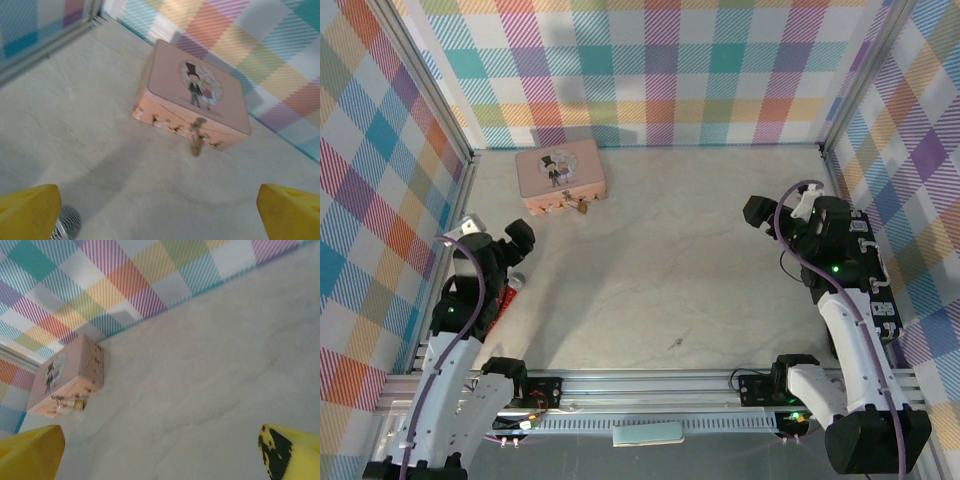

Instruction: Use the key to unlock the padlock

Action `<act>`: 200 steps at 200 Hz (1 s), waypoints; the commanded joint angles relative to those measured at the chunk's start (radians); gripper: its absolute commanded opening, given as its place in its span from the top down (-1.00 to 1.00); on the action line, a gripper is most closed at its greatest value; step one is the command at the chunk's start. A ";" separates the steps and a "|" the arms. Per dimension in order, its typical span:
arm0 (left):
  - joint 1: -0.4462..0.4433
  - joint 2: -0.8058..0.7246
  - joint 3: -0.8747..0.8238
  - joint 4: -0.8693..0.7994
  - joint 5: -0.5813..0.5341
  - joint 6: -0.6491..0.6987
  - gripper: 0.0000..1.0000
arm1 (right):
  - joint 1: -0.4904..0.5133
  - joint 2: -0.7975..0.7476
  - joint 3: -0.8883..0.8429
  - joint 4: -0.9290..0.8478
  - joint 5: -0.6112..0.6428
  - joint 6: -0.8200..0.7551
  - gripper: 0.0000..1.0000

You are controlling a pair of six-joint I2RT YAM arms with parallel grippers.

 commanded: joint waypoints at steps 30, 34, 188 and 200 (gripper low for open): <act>-0.053 0.012 -0.057 -0.086 0.315 -0.035 -0.99 | 0.145 0.002 0.093 -0.323 0.069 0.040 -0.97; -0.069 0.016 -0.057 -0.091 0.312 -0.037 -0.99 | 0.166 0.001 0.094 -0.337 0.082 0.045 -0.98; -0.685 0.221 -0.113 -0.108 0.045 -0.165 -0.99 | 0.779 0.208 0.045 -0.593 0.296 0.426 -0.90; -0.697 0.223 -0.134 -0.095 0.043 -0.177 -0.99 | 0.819 0.240 0.040 -0.593 0.296 0.449 -0.88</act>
